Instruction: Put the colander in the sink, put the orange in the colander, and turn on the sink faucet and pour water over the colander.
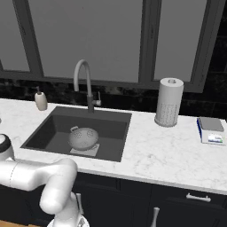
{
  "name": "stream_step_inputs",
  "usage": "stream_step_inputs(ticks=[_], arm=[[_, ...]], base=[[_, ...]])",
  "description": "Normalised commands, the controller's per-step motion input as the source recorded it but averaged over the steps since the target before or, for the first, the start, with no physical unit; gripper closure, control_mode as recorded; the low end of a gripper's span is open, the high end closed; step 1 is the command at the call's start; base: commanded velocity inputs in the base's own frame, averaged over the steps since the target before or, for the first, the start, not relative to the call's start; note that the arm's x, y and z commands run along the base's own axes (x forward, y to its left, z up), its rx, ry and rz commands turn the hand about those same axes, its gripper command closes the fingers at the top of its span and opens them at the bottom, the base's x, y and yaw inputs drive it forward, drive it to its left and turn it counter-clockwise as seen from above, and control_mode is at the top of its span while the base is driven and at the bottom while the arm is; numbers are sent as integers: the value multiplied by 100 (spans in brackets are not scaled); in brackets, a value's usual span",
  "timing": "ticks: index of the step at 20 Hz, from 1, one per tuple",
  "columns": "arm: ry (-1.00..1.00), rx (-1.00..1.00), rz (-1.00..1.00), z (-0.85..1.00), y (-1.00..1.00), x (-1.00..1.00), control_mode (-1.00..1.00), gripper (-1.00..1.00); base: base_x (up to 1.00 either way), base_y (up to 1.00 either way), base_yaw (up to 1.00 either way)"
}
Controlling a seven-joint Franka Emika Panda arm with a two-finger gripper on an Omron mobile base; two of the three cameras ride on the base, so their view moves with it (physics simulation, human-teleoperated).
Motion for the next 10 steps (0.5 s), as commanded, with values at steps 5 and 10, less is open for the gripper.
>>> stream_step_inputs(ticks=[5,10], arm=[[1,0,0,-10,1,0,-100,-100],[-3,0,0,-1,-11,-24,-100,-100]], base=[[0,0,0],[0,0,0]])
